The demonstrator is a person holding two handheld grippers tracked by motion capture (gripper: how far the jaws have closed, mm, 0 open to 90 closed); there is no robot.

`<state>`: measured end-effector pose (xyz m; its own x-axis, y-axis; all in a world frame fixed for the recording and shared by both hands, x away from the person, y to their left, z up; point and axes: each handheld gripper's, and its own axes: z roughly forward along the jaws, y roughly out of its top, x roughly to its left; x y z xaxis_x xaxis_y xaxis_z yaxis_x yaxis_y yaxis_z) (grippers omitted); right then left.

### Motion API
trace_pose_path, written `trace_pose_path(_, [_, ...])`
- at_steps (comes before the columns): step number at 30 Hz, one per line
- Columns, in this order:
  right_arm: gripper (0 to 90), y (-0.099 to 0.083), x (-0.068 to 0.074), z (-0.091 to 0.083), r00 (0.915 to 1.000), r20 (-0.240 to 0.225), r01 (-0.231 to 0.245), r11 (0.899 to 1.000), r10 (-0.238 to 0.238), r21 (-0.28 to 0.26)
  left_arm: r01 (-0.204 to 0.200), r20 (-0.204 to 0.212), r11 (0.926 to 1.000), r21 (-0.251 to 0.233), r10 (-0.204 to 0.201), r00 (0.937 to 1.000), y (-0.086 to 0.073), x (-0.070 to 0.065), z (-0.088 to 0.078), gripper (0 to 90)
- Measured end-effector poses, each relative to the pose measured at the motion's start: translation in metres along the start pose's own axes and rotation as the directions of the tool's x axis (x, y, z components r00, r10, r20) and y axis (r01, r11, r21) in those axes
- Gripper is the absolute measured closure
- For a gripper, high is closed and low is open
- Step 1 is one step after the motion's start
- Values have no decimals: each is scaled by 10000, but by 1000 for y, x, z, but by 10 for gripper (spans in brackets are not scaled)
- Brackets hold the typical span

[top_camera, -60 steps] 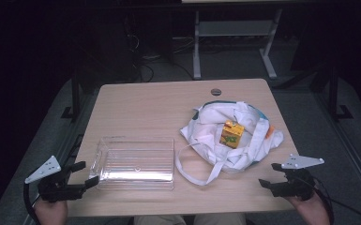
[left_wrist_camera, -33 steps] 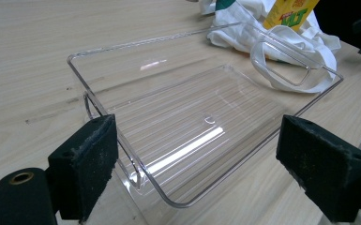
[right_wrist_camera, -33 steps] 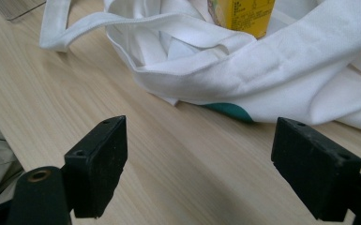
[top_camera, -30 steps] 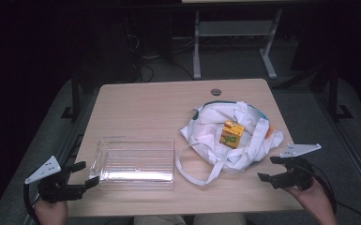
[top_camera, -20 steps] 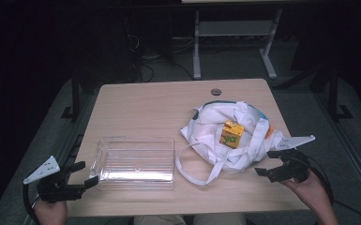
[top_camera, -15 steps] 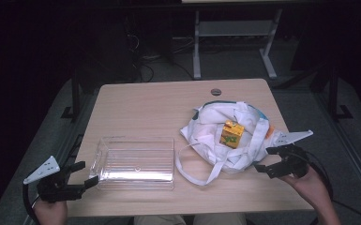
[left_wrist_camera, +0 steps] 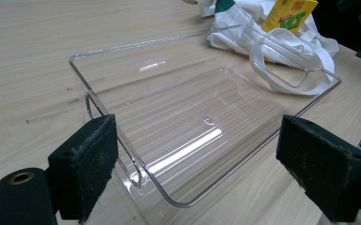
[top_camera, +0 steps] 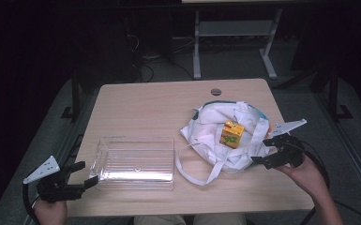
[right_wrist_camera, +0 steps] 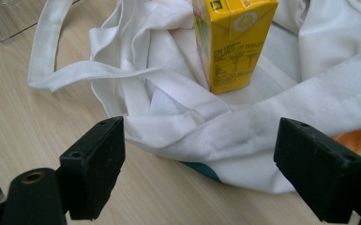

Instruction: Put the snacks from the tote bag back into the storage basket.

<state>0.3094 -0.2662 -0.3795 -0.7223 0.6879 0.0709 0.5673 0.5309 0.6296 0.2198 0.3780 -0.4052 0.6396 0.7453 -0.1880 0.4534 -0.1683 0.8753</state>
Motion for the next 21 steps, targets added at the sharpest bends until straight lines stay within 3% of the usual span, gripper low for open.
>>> trace_pose_path(21, [166, 40, -8, 8, 9975, 12, 705, 9973, -705, 217, 40, 22, 10000, -65, -40, 10000, 0, 1, -1, 127])
